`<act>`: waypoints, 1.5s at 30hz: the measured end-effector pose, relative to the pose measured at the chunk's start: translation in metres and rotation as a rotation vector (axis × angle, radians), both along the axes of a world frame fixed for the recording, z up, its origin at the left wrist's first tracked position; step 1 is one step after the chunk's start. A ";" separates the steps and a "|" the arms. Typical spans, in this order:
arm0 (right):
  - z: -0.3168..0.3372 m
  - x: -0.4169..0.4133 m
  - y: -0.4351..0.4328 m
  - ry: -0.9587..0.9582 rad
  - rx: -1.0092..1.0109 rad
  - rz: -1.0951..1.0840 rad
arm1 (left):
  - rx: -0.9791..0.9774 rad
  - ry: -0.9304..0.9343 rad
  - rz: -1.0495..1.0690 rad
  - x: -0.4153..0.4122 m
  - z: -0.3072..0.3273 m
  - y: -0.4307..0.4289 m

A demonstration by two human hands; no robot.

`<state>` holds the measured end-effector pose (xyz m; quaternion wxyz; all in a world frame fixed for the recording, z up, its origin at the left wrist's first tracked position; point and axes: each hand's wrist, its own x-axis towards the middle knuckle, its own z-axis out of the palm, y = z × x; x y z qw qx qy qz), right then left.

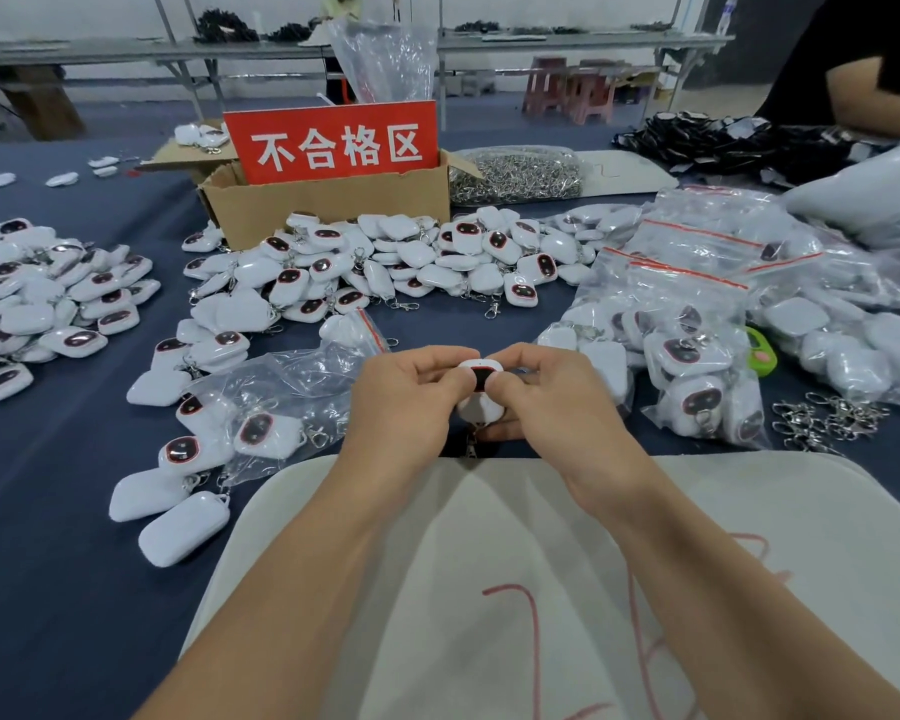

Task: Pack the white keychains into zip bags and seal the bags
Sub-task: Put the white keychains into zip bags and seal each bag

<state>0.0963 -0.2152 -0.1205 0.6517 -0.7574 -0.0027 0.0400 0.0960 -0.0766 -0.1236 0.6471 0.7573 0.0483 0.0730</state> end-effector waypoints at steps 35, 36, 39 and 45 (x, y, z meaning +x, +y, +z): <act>0.004 0.000 -0.010 -0.426 -0.249 -0.200 | 0.405 -0.302 0.094 -0.009 -0.003 -0.007; 0.005 0.000 -0.010 -0.428 -0.244 -0.199 | 0.405 -0.308 0.097 -0.009 -0.003 -0.006; 0.005 0.000 -0.010 -0.436 -0.228 -0.209 | 0.400 -0.328 0.099 -0.008 -0.003 -0.005; 0.006 0.001 -0.011 -0.370 -0.150 -0.221 | 0.360 -0.368 0.112 -0.009 -0.003 -0.006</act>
